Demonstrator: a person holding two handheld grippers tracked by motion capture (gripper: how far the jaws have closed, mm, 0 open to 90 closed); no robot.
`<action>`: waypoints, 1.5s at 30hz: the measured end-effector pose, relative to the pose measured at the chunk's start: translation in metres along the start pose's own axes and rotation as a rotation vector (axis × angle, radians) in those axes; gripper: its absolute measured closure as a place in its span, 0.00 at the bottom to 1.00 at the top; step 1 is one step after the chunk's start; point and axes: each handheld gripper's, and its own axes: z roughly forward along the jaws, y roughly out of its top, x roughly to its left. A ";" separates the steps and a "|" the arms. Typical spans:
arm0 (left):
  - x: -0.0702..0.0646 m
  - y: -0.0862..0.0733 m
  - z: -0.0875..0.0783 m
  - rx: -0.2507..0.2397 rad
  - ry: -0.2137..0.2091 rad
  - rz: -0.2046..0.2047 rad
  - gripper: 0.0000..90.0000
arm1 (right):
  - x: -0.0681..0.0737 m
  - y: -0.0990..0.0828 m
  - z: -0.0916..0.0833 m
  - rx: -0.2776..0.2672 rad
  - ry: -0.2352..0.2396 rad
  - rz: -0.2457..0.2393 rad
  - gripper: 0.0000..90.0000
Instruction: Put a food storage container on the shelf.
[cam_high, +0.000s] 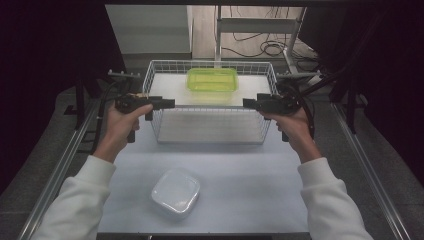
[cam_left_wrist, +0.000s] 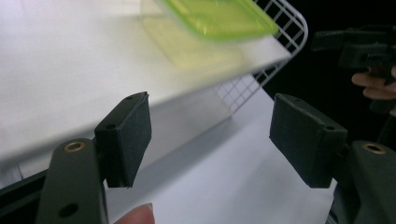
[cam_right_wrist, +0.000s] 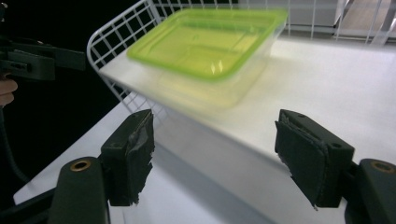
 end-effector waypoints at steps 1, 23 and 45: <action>-0.001 -0.007 -0.002 -0.001 0.000 0.009 0.32 | 0.002 -0.006 -0.003 -0.004 0.005 0.003 0.32; -0.007 -0.124 -0.007 0.161 0.056 0.069 0.30 | 0.014 -0.135 -0.002 0.115 0.058 0.031 0.35; 0.000 -0.150 -0.009 0.202 0.075 0.047 0.29 | 0.018 -0.176 0.029 0.286 0.032 -0.032 0.36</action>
